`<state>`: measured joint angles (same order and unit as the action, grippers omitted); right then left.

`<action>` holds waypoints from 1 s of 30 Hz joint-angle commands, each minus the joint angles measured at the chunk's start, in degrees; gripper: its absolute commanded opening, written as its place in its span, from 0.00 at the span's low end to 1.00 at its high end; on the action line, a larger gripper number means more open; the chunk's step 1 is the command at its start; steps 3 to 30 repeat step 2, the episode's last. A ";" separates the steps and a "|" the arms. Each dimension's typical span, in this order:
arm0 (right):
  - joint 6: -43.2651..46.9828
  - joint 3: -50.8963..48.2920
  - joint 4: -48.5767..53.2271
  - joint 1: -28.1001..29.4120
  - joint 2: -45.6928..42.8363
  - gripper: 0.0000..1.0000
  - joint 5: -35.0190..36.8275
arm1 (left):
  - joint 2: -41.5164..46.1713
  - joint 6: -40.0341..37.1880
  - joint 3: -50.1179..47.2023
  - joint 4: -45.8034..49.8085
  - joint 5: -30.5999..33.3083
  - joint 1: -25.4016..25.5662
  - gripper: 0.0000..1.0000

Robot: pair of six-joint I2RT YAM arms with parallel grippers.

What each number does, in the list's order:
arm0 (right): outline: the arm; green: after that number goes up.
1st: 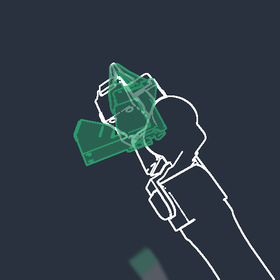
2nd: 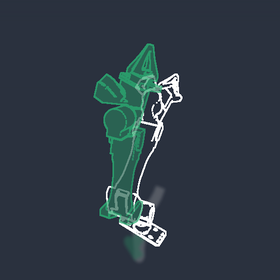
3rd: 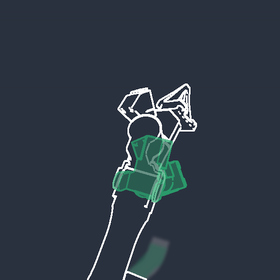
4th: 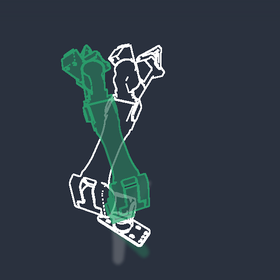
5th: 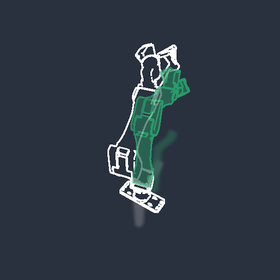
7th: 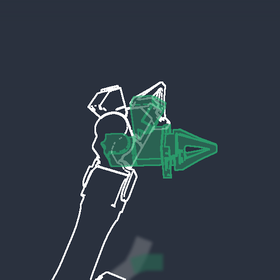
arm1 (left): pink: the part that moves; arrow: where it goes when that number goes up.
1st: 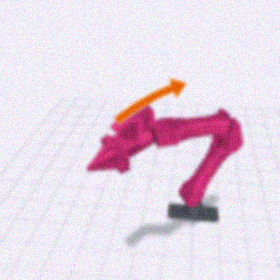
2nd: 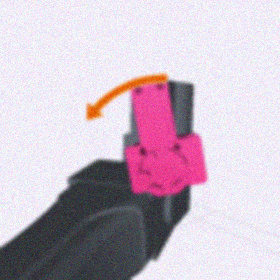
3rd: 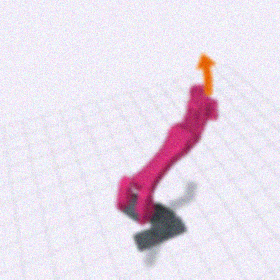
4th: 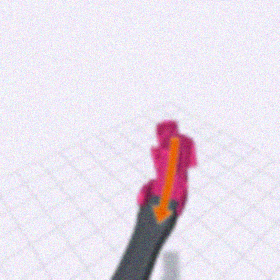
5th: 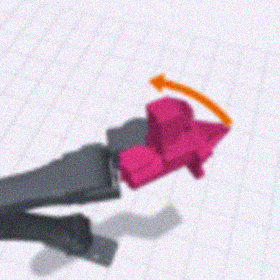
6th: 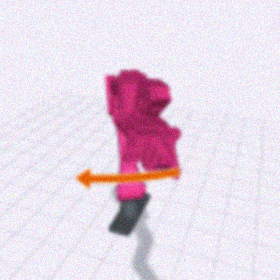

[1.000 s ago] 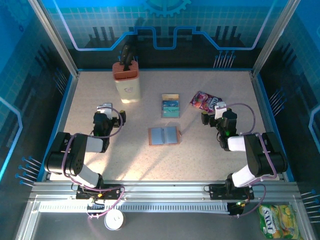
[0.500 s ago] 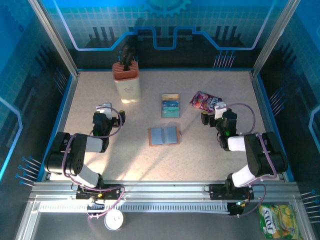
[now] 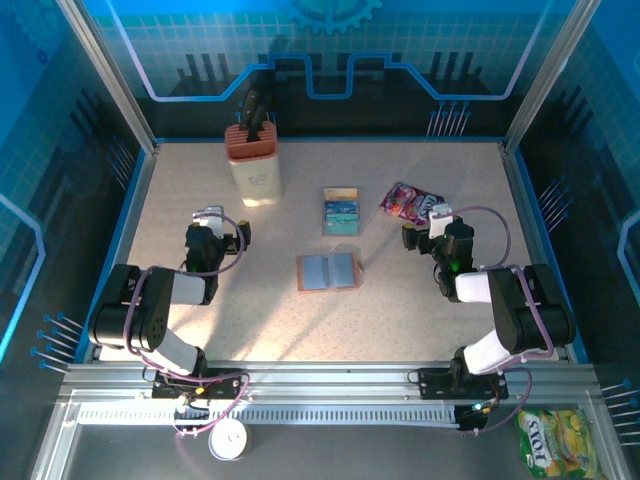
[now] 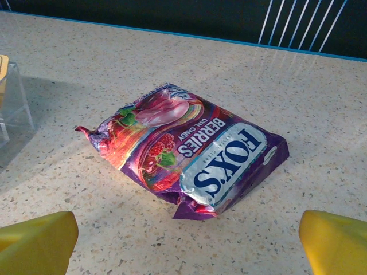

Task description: Take the credit cards out of the card holder

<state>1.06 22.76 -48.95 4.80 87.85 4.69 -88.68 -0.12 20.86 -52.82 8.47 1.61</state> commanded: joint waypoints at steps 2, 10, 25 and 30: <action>0.17 0.32 -1.46 -1.15 0.33 1.00 -2.23 | -0.37 0.12 1.27 -0.12 -1.26 -0.46 0.99; 0.17 0.32 -1.46 -1.15 0.33 1.00 -2.23 | -0.37 0.12 1.27 -0.12 -1.26 -0.46 0.99; 0.17 0.32 -1.46 -1.15 0.33 1.00 -2.23 | -0.37 0.12 1.27 -0.12 -1.26 -0.46 0.99; 0.17 0.32 -1.46 -1.15 0.33 1.00 -2.23 | -0.37 0.12 1.27 -0.12 -1.26 -0.46 0.99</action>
